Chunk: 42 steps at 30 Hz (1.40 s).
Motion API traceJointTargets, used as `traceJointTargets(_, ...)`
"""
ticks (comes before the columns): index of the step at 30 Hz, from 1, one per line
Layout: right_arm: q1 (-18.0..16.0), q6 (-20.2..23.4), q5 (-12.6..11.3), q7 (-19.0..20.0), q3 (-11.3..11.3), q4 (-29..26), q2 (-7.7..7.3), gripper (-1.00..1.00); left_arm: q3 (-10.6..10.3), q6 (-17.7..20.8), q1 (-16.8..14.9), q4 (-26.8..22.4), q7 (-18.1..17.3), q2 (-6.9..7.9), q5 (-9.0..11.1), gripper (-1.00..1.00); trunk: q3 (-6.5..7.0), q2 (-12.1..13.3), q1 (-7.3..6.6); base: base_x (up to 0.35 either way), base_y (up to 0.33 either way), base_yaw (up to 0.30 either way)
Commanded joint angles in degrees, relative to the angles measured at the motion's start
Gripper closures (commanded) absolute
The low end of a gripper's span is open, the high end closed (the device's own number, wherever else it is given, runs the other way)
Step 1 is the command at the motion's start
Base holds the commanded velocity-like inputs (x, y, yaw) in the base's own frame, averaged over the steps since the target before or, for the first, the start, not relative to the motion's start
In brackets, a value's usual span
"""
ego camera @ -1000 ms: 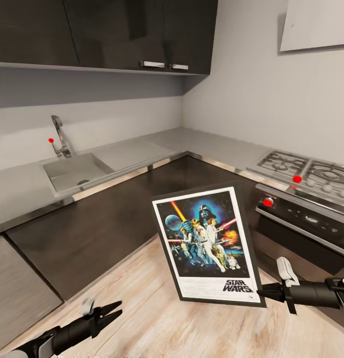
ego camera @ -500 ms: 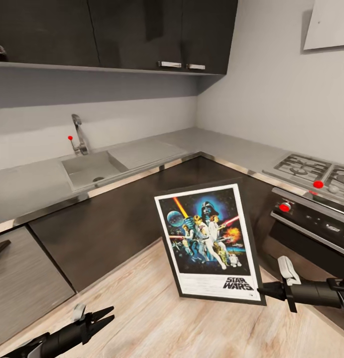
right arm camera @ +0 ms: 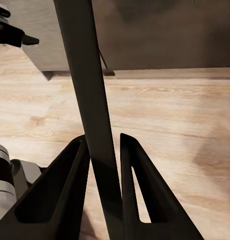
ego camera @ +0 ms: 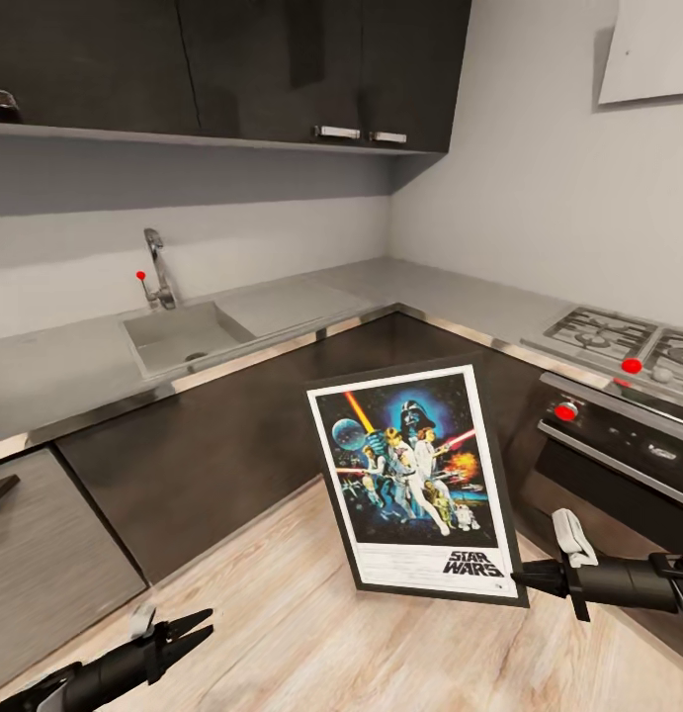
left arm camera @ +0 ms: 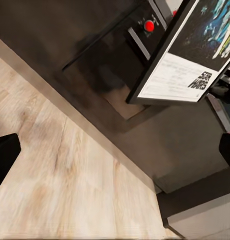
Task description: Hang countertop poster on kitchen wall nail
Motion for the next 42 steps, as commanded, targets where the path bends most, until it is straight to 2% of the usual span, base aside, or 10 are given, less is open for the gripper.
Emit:
traceJointTargets(1, -0.05, 0.76, 0.31, 0.42, -0.1, -0.06, 0.02, 1.0, -0.53, -0.56, -0.02, -0.03, -0.05, 0.49, 0.58, -1.0, -0.14, -0.44, 0.22, 0.0, 0.0, 0.0)
traceJointTargets(6, -0.05, 0.76, 0.31, 0.42, -0.08, -0.06, 0.06, 1.0, -0.44, 0.91, -0.02, -0.15, 0.01, 2.18, 2.39, -1.0, -0.57, -2.45, 1.32, 0.0, 0.0, 0.0)
traceJointTargets(15, -0.05, 0.76, 0.31, 0.37, -0.06, -0.06, 0.15, 1.0, -0.55, 2.96, -0.02, -0.55, -0.24, 3.84, 3.15, -1.0, -0.81, -4.85, 2.64, 0.0, 0.0, 0.0)
traceJointTargets(17, -0.05, 0.76, 0.31, 0.36, -0.05, -0.1, 0.16, 1.0, -0.65, 7.6, -0.02, -5.11, -0.24, 4.14, 3.26, -1.0, -0.7, -4.85, 2.64, 0.0, 0.0, 0.0)
traceJointTargets(21, -0.05, 0.76, 0.31, 0.36, -0.05, -0.14, 0.09, 1.0, -0.19, 10.8, -0.02, -11.28, -0.24, 4.91, 3.22, -1.0, -0.46, -4.45, 2.42, 0.0, 0.0, 0.0)
traceJointTargets(26, -0.05, 0.76, 0.31, 0.34, -0.05, -0.15, 0.13, 1.0, -0.28, 11.91, -0.02, -12.35, -0.24, 5.03, 3.18, -1.0, -0.46, -4.45, 2.42, 0.0, 0.0, 0.0)
traceJointTargets(31, -0.05, 0.76, 0.31, 0.33, -0.05, -0.15, 0.1, 1.0, -0.43, 15.18, -0.02, -12.63, -0.24, 5.01, 3.11, -1.0, 0.44, -2.45, 1.32, 0.0, 0.0, 0.0)
traceJointTargets(38, -0.05, 0.76, 0.31, 0.39, -0.05, -0.15, 0.11, 1.0, -0.76, 15.35, -0.02, -11.89, -0.24, 5.89, 2.76, -1.0, 1.71, 0.36, -0.22, 0.0, 0.0, 0.0)
traceJointTargets(40, -0.05, 0.76, 0.31, 0.4, -0.05, -0.3, 0.12, 1.0, -0.79, 14.6, 0.06, -10.39, -0.24, 6.57, 2.73, -1.0, 2.09, 1.16, -0.65, 0.0, 0.0, 0.0)
traceJointTargets(42, -0.05, 0.76, 0.31, 0.39, -0.05, -0.82, 0.13, 1.0, -0.91, 9.86, 0.54, -3.17, -0.24, 7.47, 2.72, -1.0, 2.54, 1.96, -1.09, 0.0, 0.0, 0.0)
